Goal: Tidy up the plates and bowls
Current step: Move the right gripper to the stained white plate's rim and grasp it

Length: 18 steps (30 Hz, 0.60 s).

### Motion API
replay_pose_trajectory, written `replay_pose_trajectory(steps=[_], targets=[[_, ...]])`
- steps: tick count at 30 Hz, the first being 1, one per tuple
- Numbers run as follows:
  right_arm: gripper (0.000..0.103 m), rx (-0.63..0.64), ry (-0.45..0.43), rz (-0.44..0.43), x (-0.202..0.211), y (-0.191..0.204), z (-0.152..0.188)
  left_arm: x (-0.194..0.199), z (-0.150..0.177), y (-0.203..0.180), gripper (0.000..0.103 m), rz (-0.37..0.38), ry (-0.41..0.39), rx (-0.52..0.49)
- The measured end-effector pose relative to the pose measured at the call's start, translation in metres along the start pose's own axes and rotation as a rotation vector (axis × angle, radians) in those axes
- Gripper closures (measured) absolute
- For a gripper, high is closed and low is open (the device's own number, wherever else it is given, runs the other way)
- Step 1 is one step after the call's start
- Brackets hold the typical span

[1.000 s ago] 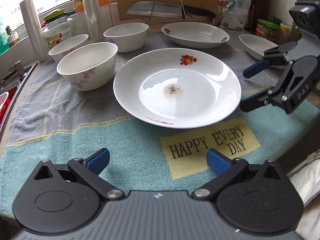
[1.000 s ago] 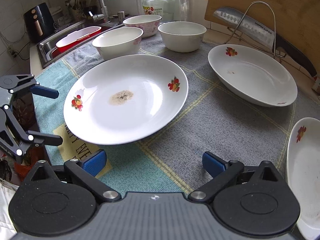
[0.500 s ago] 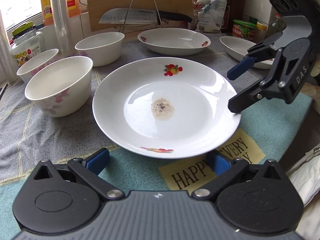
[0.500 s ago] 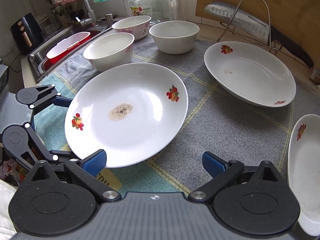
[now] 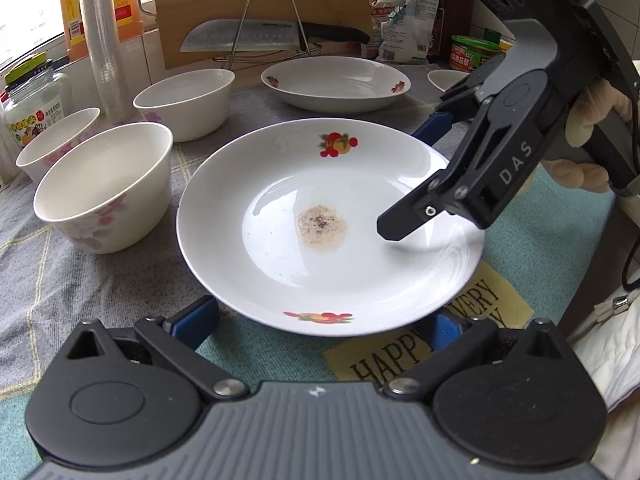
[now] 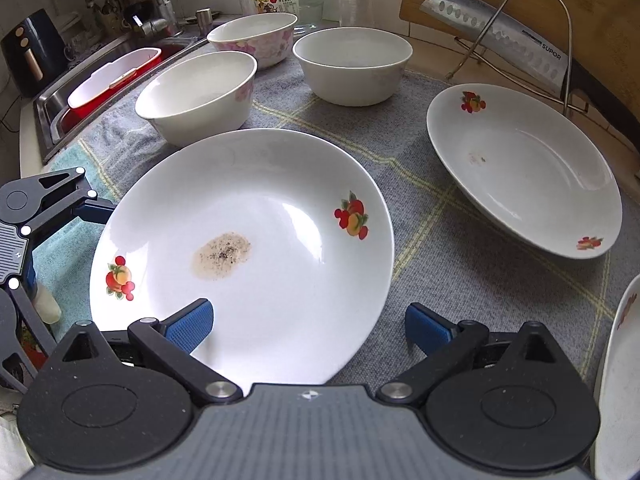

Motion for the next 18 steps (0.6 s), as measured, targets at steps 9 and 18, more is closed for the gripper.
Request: replay_pose_trajectory(steps=[9, 18], targets=[[0.0, 0.014, 0.025, 0.029, -0.012, -0.001, -0.013, -0.001, 0.0, -0.001, 0.0, 0.015, -0.01, -0.017], [0.0, -0.001, 0.033, 0.041, -0.017, -0.002, -0.021, 0.0, -0.001, -0.002, 0.0, 0.038, -0.037, -0.037]])
Point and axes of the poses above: each gripper's, at about its wrist camera, not at the fingertips, and x roughly against the way its jaws point, y to its left, z to its underside, the point moved 8 cm from there along -x, roughly the way its jaws point, and after that the axes turned 15 degrees about -z, right-handed, at the moved point
